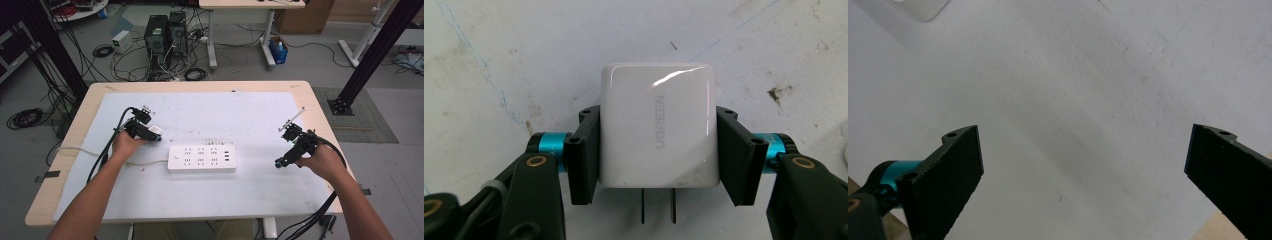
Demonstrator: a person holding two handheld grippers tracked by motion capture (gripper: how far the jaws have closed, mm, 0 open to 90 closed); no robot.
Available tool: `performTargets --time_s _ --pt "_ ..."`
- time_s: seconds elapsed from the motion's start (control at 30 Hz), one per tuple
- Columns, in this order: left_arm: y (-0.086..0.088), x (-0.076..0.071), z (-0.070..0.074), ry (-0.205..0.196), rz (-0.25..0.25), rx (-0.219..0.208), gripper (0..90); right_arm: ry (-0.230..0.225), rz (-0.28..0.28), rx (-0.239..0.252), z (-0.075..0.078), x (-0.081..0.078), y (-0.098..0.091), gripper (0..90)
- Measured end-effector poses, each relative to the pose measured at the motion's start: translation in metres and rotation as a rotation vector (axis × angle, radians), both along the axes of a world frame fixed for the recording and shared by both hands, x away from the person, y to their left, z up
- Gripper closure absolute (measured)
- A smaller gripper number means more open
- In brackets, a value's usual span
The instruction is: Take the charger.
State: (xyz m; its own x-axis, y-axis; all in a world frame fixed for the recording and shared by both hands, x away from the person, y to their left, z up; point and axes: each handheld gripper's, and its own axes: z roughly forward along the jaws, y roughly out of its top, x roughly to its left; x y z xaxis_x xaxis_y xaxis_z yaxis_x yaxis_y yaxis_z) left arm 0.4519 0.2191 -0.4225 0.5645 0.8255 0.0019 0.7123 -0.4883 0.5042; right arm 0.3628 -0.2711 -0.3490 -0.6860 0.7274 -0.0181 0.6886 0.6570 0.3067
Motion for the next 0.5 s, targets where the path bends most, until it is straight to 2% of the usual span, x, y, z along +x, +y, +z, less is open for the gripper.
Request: performTargets --time_s 0.13,0.23,0.27,0.37,0.4,0.5 --pt "-0.001 -0.003 0.001 -0.022 -0.047 0.021 42.7 -0.011 0.011 0.007 0.000 -0.001 -0.001 1.5" --pt "0.000 -0.005 0.003 -0.031 -0.050 0.001 42.6 -0.026 0.006 -0.003 -0.001 -0.001 -0.001 1.5" --pt "0.001 -0.006 0.007 -0.042 -0.063 0.002 42.7 -0.028 -0.003 -0.008 -0.001 -0.001 -0.001 1.5" --pt "0.002 -0.009 0.012 -0.061 -0.062 -0.010 42.6 -0.029 -0.001 -0.008 -0.001 -0.001 -0.001 1.5" --pt "0.005 -0.013 0.019 -0.082 -0.068 -0.024 42.7 -0.035 -0.006 -0.004 0.000 -0.002 0.000 1.5" --pt "0.009 -0.020 0.030 -0.104 -0.085 -0.041 42.6 -0.047 -0.007 0.004 0.001 -0.002 0.000 1.5"
